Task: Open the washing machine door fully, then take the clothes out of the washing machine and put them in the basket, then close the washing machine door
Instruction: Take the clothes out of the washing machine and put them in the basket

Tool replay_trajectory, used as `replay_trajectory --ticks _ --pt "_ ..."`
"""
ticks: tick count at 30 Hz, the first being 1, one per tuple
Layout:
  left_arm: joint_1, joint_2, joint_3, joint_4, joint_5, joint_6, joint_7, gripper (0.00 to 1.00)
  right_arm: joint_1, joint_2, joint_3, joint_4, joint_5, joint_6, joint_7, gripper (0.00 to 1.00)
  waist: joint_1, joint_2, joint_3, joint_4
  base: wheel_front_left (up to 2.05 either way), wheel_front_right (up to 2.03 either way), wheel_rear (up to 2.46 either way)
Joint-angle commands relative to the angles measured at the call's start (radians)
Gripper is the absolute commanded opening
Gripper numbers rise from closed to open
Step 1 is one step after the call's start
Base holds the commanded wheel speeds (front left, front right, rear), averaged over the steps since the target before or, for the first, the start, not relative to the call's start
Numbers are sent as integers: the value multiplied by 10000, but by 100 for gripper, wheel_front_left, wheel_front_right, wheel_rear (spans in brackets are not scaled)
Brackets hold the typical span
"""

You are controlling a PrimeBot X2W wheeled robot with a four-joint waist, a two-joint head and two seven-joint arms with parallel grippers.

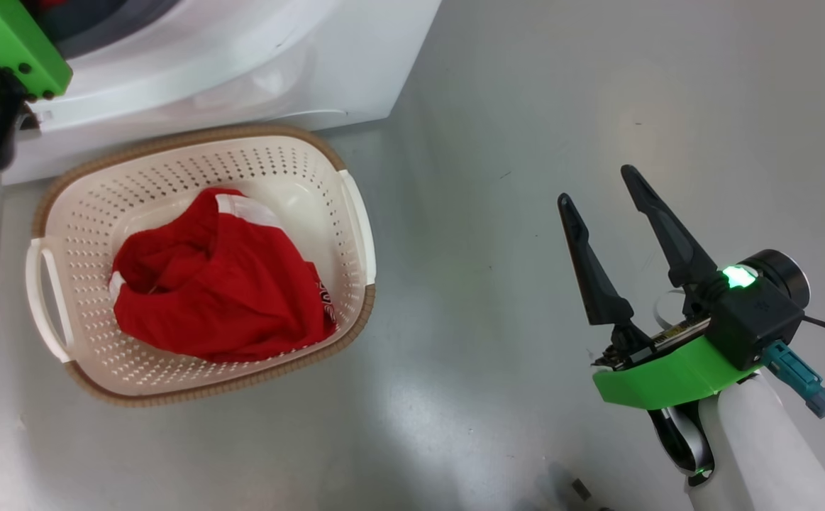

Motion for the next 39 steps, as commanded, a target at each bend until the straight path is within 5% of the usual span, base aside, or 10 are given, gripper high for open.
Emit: replay_trajectory --ticks 1,18,30,39 --pt "22 396 43 -187 124 -46 -178 0 -55 4 188 -193 31 48 -63 100 0 -1 -5 43 0 0 0" --pt "1242 318 -140 -1171 217 40 -3726 0 2 5 115 -50 17 48 -63 100 0 -1 -651 713 0 0 0" --pt "3552 326 1293 -4650 1476 925 -3931 0 211 5 -60 -59 -40 48 -63 100 0 -1 -1367 1153 0 0 0" --pt "5473 52 2107 -5929 2144 1034 -3933 0 541 5 -122 26 -41 48 -63 100 0 -1 -2208 1221 0 0 0"
